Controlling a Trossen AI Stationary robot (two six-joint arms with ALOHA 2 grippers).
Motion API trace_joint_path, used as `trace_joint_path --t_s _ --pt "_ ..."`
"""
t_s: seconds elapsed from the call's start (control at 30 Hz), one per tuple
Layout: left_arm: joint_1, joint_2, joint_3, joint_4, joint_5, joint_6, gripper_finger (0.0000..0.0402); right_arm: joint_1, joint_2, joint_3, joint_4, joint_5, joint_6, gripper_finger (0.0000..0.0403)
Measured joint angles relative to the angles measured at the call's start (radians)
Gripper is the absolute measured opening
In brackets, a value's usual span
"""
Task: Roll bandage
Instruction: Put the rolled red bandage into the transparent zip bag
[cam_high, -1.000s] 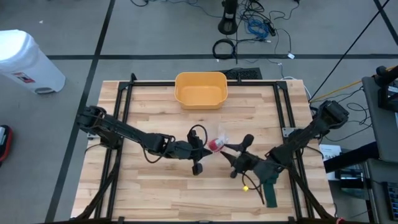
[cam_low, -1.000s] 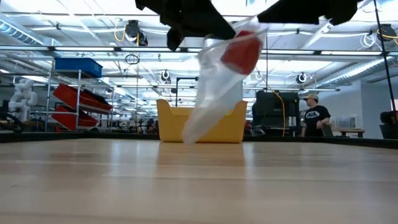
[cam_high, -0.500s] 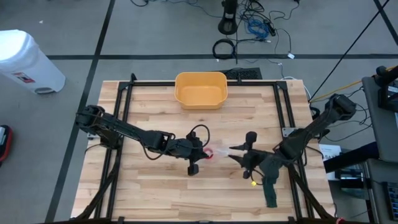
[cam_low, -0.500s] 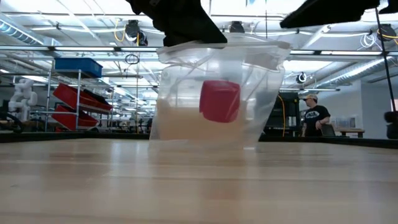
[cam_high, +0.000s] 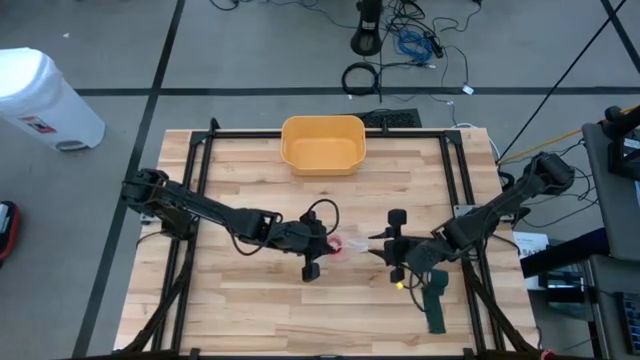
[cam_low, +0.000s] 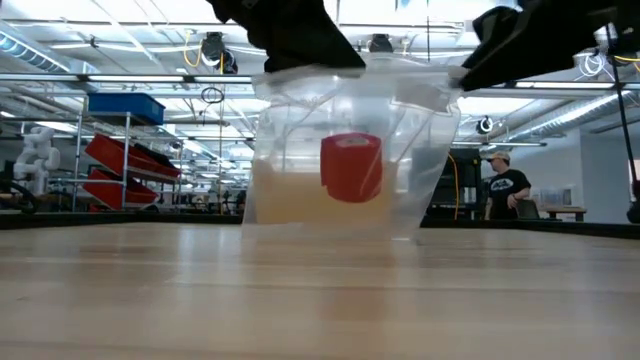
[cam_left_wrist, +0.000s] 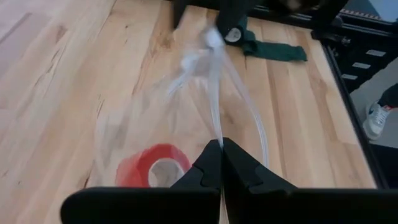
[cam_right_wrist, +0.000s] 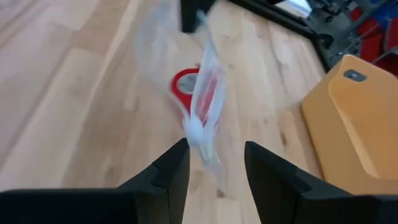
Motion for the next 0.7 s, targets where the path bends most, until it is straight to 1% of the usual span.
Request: trace_joint_path --t_s 0.07,0.1,0.13,0.23,0.27,0.33,0.47,0.53,0.57,0.6,0.67,0.7 --pt "0.002 -0.001 0.017 -0.014 0.008 0.007 0.0 -0.025 0.014 0.0 0.042 -0.008 -0.029 0.0128" --pt "0.004 -0.001 0.024 -0.022 0.01 0.012 0.0 -0.04 0.02 0.0 0.059 -0.012 -0.051 0.0117" --pt "0.005 -0.003 0.031 -0.034 0.01 0.024 0.0 -0.054 0.026 0.0 0.073 -0.014 -0.071 0.0099" --pt "0.018 -0.026 0.054 -0.08 0.01 0.052 0.0006 -0.092 0.035 0.0 0.084 -0.018 -0.125 0.0024" --pt "0.02 -0.043 0.056 -0.089 0.005 0.06 0.0011 -0.101 0.035 0.0 0.09 -0.017 -0.133 0.0013" --pt "0.021 -0.084 0.056 -0.124 -0.057 0.098 0.0027 -0.124 0.032 0.0 0.112 -0.016 -0.134 0.0005" --pt "0.019 -0.193 0.056 -0.218 -0.269 0.178 0.007 -0.19 0.018 0.01 0.143 -0.012 -0.118 0.0001" --pt "0.021 -0.242 0.057 -0.245 -0.354 0.197 0.0094 -0.231 0.017 0.022 0.156 -0.008 -0.11 0.0001" --pt "0.024 -0.258 0.057 -0.254 -0.378 0.195 0.0106 -0.252 0.017 0.028 0.158 -0.019 -0.111 0.0" --pt "0.025 -0.271 0.057 -0.262 -0.386 0.185 0.0117 -0.273 0.017 0.036 0.152 -0.059 -0.111 0.0" --pt "0.024 -0.283 0.057 -0.287 -0.376 0.161 0.0136 -0.306 0.017 0.06 0.132 -0.174 -0.089 0.0" --pt "0.019 -0.286 0.057 -0.303 -0.371 0.155 0.0144 -0.318 0.017 0.069 0.134 -0.194 -0.07 0.0"
